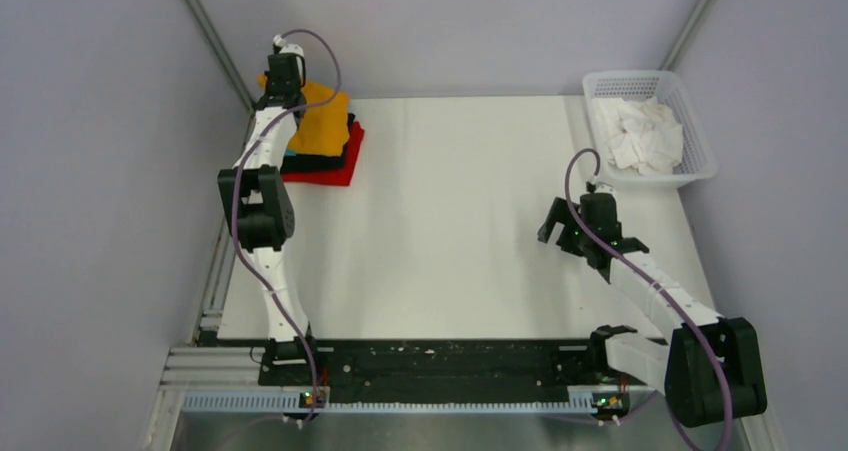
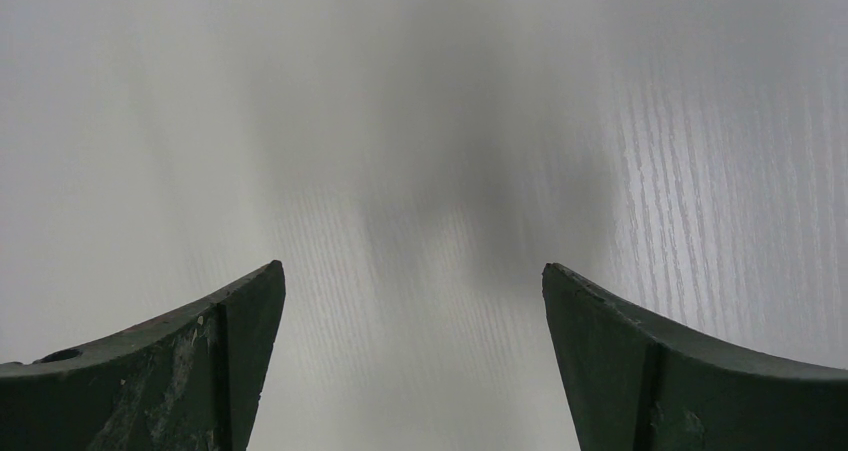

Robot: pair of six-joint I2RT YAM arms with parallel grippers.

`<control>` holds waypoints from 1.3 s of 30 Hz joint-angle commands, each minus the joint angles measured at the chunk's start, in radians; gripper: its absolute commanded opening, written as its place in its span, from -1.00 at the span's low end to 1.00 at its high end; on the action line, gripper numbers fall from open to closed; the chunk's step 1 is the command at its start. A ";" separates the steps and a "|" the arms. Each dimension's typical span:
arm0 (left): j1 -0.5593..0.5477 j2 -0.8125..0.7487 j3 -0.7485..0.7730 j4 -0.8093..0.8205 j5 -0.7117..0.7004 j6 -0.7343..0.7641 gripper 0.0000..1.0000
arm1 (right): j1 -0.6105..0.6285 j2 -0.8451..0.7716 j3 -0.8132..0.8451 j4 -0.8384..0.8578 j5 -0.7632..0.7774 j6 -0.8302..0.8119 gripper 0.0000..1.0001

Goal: Fold and stack the t-shirts
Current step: Put the neatly folded tshirt into the corner of the board with the left arm, then reset both arms

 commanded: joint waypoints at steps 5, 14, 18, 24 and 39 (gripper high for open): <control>0.062 0.052 0.062 0.089 0.023 -0.075 0.98 | -0.009 0.018 0.030 0.014 0.051 -0.010 0.94; 0.060 -0.109 -0.078 0.103 0.244 -0.358 0.98 | -0.008 -0.089 0.016 0.000 0.015 -0.005 0.94; 0.055 -0.236 -0.244 0.173 0.409 -0.462 0.98 | -0.008 -0.171 -0.005 -0.009 -0.018 0.004 0.97; 0.054 -0.379 -0.524 0.332 0.697 -0.597 0.98 | -0.009 -0.272 -0.010 -0.035 -0.079 0.022 0.98; -0.285 -1.267 -1.523 0.465 0.657 -0.810 0.98 | -0.008 -0.537 -0.068 -0.143 -0.019 0.064 0.97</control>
